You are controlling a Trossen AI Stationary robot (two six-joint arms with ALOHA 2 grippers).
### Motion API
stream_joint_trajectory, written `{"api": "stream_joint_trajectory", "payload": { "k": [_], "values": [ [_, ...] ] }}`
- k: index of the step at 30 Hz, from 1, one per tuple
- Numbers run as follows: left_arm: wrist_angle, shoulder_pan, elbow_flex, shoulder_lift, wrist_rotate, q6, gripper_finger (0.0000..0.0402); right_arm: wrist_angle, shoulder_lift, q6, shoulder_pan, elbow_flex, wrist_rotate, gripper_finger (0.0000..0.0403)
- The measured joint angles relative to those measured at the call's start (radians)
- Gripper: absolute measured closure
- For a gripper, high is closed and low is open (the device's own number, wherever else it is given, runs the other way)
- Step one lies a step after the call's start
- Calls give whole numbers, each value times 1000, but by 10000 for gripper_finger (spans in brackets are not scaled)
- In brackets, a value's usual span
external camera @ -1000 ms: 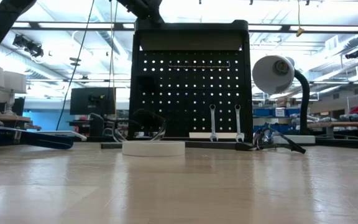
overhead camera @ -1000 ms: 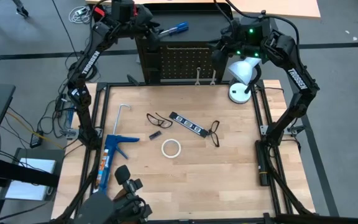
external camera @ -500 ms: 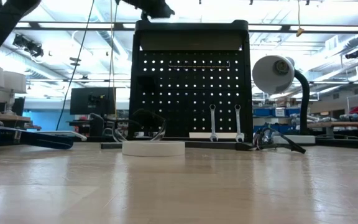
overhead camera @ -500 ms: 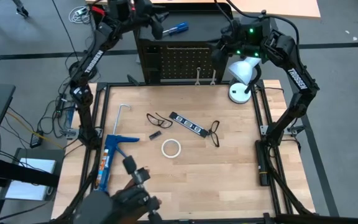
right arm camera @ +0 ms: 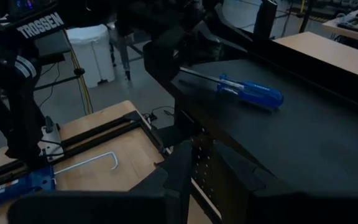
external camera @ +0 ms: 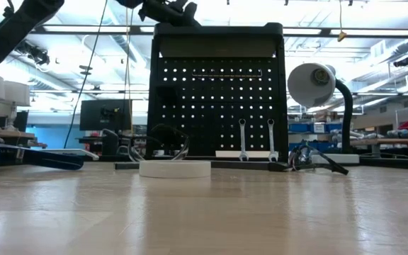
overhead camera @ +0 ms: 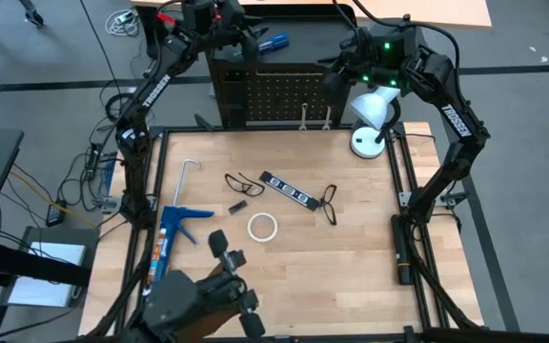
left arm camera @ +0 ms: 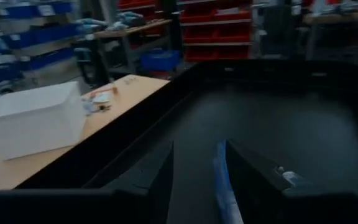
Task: Hang tools onto peg board
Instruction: Remove the blue screwdriver from the top of the peg board
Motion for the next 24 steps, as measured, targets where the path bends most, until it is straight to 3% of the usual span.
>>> {"api": "stream_joint_trajectory", "payload": {
  "k": [5,16,21,24],
  "values": [
    [-34,2,0,16,89,-5,250,0,0,-1,0,0,-2,335],
    [-117,8,2,13,120,-8,247,9,0,-5,0,0,-3,338],
    [-147,9,1,13,147,1,222,8,0,-7,0,0,-3,343],
    [-171,1,-1,16,111,43,200,8,0,-7,0,0,-3,343]
  ]
}}
